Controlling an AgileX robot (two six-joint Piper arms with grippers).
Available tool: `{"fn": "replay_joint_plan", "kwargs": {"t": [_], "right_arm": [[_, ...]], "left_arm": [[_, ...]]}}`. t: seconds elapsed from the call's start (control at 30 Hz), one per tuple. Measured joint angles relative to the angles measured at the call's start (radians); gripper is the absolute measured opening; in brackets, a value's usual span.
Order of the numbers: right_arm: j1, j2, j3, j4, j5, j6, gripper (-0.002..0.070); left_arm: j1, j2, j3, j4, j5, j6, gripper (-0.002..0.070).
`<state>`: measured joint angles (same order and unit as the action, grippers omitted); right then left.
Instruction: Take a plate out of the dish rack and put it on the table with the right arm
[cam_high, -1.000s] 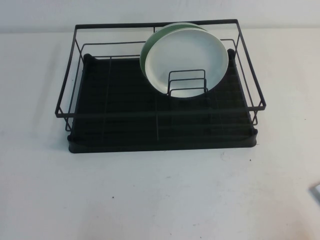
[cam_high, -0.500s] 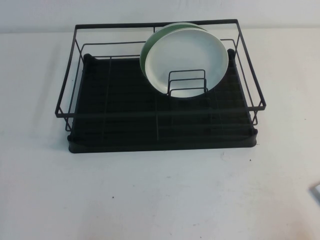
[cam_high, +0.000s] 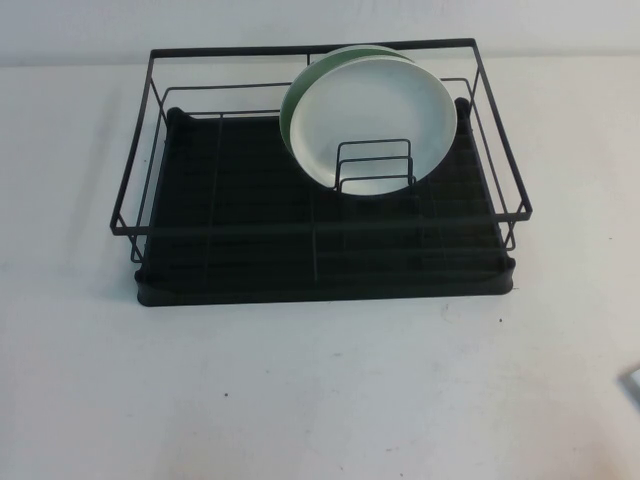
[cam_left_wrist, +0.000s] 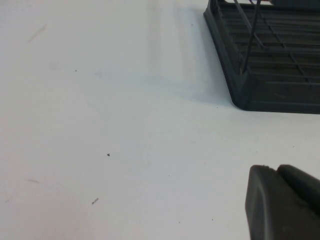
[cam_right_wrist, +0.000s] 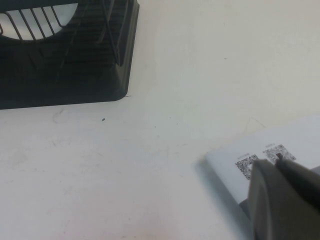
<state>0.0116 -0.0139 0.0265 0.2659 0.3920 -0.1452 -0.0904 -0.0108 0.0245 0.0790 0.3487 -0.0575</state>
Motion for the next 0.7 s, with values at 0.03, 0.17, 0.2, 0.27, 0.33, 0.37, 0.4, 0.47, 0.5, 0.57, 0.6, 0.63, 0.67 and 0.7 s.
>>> {"fn": "replay_joint_plan", "kwargs": {"t": [0.03, 0.17, 0.2, 0.27, 0.33, 0.37, 0.4, 0.47, 0.5, 0.57, 0.6, 0.63, 0.67, 0.7], "right_arm": [[0.000, 0.000, 0.000, 0.000, 0.000, 0.000, -0.0018], [0.000, 0.000, 0.000, 0.018, 0.000, 0.000, -0.0018], [0.000, 0.000, 0.000, 0.028, 0.000, 0.000, -0.0018], [0.000, 0.000, 0.000, 0.047, 0.000, 0.000, -0.0018], [0.000, 0.000, 0.002, 0.106, -0.010, 0.000, -0.0018], [0.000, 0.000, 0.002, 0.156, -0.018, 0.000, -0.0018], [0.000, 0.000, 0.003, 0.210, -0.032, 0.000, -0.0018], [0.000, 0.000, 0.003, 0.315, -0.072, 0.000, -0.0018], [0.000, 0.000, 0.003, 0.376, -0.095, 0.000, -0.0018], [0.000, 0.000, 0.003, 0.495, -0.132, 0.000, -0.0018], [0.000, 0.000, 0.003, 0.563, -0.149, 0.000, -0.0018], [0.000, 0.000, 0.003, 0.614, -0.163, 0.000, -0.0018], [0.000, 0.000, 0.003, 0.667, -0.178, 0.000, -0.0018], [0.000, 0.000, 0.003, 0.702, -0.191, 0.000, -0.0018]], "left_arm": [[0.000, 0.000, 0.000, 0.000, 0.000, 0.000, -0.0004], [0.000, 0.000, 0.000, 0.000, 0.000, 0.000, -0.0004], [0.000, 0.000, 0.000, 0.000, 0.000, 0.000, -0.0004], [0.000, 0.000, 0.000, 0.000, 0.000, 0.000, -0.0004], [0.000, 0.000, 0.000, 0.000, 0.000, 0.000, -0.0004], [0.000, 0.000, 0.000, 0.000, 0.000, 0.000, -0.0004], [0.000, 0.000, 0.000, 0.000, 0.000, 0.000, -0.0004], [0.000, 0.000, 0.000, 0.000, 0.000, 0.000, -0.0004], [0.000, 0.000, 0.000, 0.000, 0.000, 0.000, -0.0004], [0.000, 0.000, 0.000, 0.000, 0.000, 0.000, -0.0004], [0.000, 0.000, 0.000, 0.000, 0.000, 0.000, -0.0004], [0.000, 0.000, 0.000, 0.000, 0.000, 0.000, -0.0004], [0.000, 0.000, 0.000, 0.000, 0.000, 0.000, -0.0004], [0.000, 0.000, 0.000, 0.000, 0.000, 0.000, -0.0004]]}}
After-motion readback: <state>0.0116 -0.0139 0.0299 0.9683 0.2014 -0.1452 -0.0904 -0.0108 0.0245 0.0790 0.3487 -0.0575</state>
